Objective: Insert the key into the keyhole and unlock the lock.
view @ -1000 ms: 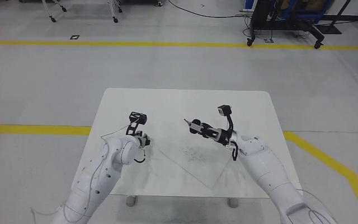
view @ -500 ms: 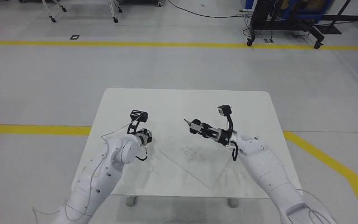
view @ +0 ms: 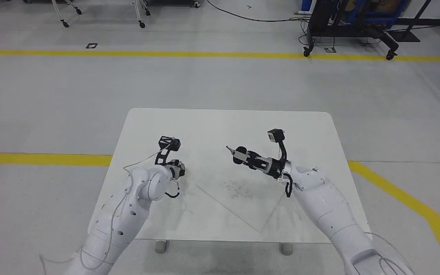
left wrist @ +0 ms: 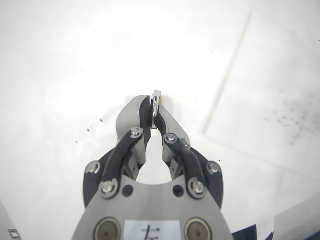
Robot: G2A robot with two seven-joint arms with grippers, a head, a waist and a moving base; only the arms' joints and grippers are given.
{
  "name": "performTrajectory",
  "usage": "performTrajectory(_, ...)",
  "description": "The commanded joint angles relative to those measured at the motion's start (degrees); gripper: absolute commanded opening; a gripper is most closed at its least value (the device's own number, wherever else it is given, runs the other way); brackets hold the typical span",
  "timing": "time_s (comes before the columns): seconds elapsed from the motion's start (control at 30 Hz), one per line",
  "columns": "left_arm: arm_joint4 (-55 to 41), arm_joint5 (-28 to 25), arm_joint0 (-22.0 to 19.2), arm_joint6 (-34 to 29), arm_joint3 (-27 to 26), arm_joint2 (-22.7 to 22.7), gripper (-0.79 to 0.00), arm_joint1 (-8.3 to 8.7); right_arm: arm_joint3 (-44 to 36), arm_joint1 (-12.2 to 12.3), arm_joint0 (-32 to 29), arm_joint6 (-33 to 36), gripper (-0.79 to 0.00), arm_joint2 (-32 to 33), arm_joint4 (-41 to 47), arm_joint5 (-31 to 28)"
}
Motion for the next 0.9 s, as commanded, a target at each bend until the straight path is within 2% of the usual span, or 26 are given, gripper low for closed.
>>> performTrajectory(0.0, 0.06, -0.05, 0.04, 0.11, 0.0, -0.05, -0.779, -0.05, 0.0, 0.0, 0.0, 0.0, -0.785, 0.0, 0.0, 0.0)
performTrajectory(0.07, 0.26, -0.05, 0.06, 0.04, 0.0, -0.05, -0.763, -0.11, 0.0, 0.0, 0.0, 0.0, -0.785, 0.0, 0.0, 0.0)
performTrajectory(0.23, 0.77, 0.14, 0.14, 0.05, -0.15, -0.1, -0.785, -0.24, 0.0, 0.0, 0.0, 0.0, -0.785, 0.0, 0.0, 0.0)
performTrajectory(0.3, 0.89, 0.03, 0.18, 0.11, -0.18, -0.14, -0.745, -0.29, 0.0, 0.0, 0.0, 0.0, -0.785, 0.0, 0.0, 0.0)
performTrajectory(0.37, 0.97, -0.01, 0.2, 0.07, -0.17, -0.16, -0.662, -0.35, 0.0, 0.0, 0.0, 0.0, -0.785, 0.0, 0.0, 0.0)
performTrajectory(0.4, 1.05, -0.04, 0.17, 0.03, -0.13, -0.13, -0.656, -0.38, 0.0, 0.0, 0.0, 0.0, -0.785, 0.0, 0.0, 0.0)
performTrajectory(0.67, 1.14, -0.05, 0.0, -0.36, 0.18, -0.16, -0.64, -0.66, 0.0, 0.0, 0.0, 0.0, -0.785, 0.0, 0.0, 0.0)
performTrajectory(0.77, 1.5, -0.06, 0.14, -0.36, -0.13, -0.26, -0.662, -0.71, 0.0, 0.0, 0.0, 0.0, -0.785, 0.0, 0.0, 0.0)
performTrajectory(0.87, 2.45, 0.47, 0.42, -1.67, -0.43, -0.2, -0.631, -0.71, 0.0, 0.0, 0.0, 0.0, -0.785, 0.0, 0.0, 0.0)
